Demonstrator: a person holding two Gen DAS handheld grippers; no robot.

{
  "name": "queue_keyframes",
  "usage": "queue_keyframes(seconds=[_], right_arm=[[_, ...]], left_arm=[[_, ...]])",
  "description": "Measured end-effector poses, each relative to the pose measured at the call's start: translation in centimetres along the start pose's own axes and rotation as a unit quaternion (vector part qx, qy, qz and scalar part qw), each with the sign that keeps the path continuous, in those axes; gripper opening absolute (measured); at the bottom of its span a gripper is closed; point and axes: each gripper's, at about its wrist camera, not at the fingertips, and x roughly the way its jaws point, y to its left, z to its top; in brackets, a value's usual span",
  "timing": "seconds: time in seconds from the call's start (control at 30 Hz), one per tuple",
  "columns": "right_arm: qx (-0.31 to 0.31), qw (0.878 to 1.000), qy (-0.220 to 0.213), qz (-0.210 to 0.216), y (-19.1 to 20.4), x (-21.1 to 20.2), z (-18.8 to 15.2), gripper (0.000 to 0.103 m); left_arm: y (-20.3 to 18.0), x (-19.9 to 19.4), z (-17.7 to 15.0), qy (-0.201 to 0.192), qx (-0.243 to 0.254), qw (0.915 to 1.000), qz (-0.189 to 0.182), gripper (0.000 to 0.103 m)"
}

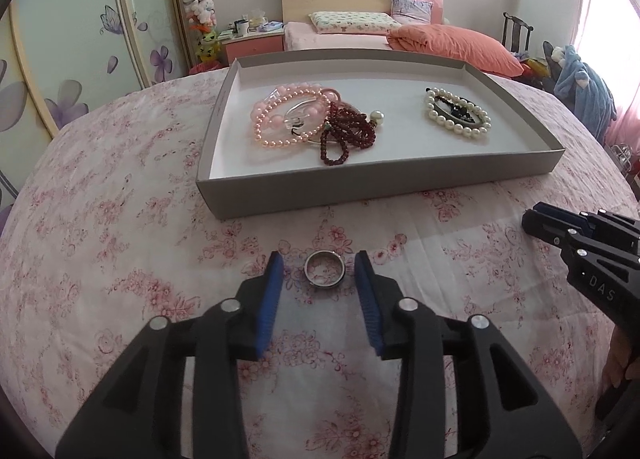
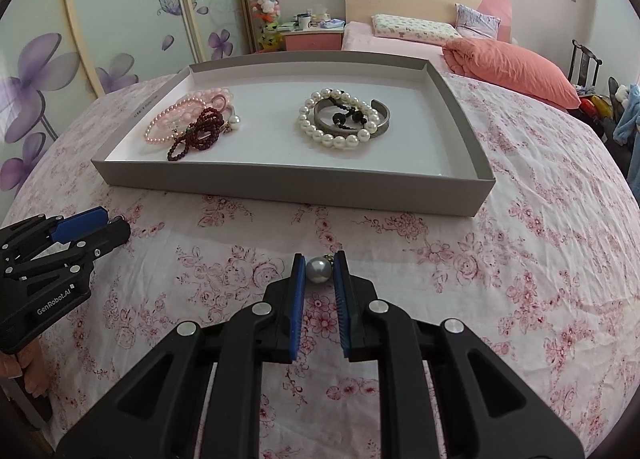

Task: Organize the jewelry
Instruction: 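Carry the silver ring and pearl earring into the tray and open both tools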

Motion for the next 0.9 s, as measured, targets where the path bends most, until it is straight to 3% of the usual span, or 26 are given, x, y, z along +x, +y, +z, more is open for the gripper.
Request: queue_keyframes(seconds=[0.4,0.63,0.9], right_arm=[[0.002,1.0,0.0,0.002,-0.02,0.01,0.0,0.016],[0.002,1.0,0.0,0.002,0.0,0.01,0.02,0.016],[0.003,1.0,0.001,0.003,-0.03,-0.02,0.01,0.016]], left_arm=[[-0.1,0.01,-0.01,0.0,0.0,1.0,-0.001,0.039],[-0.1,-0.13,-0.09,-0.002,-0.006,1.0,0.0,0.024],[-0.26,-0.18,-0.1,-0.002,-0.006,1.0,0.002,0.022]])
